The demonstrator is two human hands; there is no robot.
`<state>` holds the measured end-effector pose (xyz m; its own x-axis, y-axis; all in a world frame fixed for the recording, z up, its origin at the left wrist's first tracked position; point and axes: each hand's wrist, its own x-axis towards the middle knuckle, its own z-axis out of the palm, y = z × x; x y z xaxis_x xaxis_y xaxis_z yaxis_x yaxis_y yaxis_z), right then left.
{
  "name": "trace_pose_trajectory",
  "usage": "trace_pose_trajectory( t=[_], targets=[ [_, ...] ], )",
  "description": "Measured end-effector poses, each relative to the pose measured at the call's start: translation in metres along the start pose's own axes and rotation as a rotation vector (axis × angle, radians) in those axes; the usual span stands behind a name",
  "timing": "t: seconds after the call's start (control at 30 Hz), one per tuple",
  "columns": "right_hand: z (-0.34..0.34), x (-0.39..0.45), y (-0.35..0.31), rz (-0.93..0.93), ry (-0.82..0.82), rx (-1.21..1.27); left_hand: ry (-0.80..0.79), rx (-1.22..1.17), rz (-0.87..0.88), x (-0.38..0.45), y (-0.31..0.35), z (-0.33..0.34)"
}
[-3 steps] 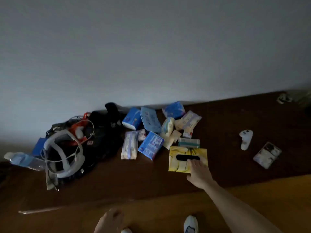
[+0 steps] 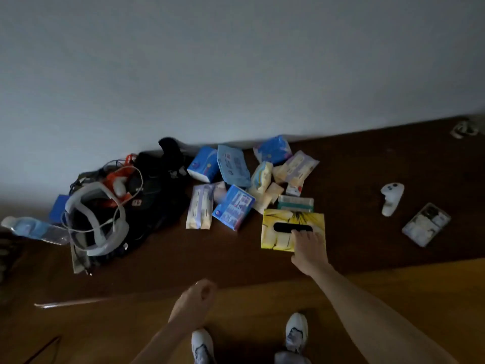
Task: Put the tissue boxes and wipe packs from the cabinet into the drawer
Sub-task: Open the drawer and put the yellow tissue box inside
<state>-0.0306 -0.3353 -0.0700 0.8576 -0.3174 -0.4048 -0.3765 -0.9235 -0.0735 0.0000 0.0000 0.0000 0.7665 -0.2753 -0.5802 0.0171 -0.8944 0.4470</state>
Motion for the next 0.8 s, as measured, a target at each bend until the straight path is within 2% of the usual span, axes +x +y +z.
trace_pose_trajectory(
  t=[0.1, 0.17, 0.27, 0.37, 0.43, 0.5, 0.57, 0.6, 0.7, 0.8],
  targets=[
    [0.013, -0.003, 0.000, -0.084, 0.018, 0.051, 0.028, 0.169, 0.252, 0.034, 0.049, 0.025],
    [0.018, -0.022, 0.002, -0.193, -0.069, 0.215, 0.033, 0.504, 0.442, 0.047, 0.070, 0.032],
    [0.017, -0.069, 0.000, -0.355, -0.080, 0.413, 0.045, 0.890, 0.698, 0.048, 0.083, 0.033],
    [0.020, -0.117, -0.019, -0.500, -0.148, 0.378, -0.106, 0.860, 0.763, 0.011, 0.058, 0.042],
    [0.024, -0.144, -0.039, -0.528, -0.134, 0.391, -0.129, 0.741, 0.679, -0.020, 0.026, 0.046],
    [0.031, -0.169, -0.067, -0.482, -0.062, 0.438, -0.171, 0.553, 0.498, -0.049, -0.020, 0.043],
    [0.045, -0.187, -0.082, -0.338, 0.029, 0.515, -0.212, 0.368, 0.268, -0.070, -0.063, 0.045],
    [0.057, -0.195, -0.091, -0.251, 0.015, 0.564, -0.219, 0.304, 0.151, -0.081, -0.087, 0.047],
    [0.108, -0.209, -0.119, -0.044, -0.249, 0.615, -0.196, 0.158, -0.131, -0.098, -0.154, 0.061],
    [0.171, -0.210, -0.139, 0.114, -0.549, 0.614, -0.141, 0.021, -0.307, -0.101, -0.218, 0.086]
  ],
)
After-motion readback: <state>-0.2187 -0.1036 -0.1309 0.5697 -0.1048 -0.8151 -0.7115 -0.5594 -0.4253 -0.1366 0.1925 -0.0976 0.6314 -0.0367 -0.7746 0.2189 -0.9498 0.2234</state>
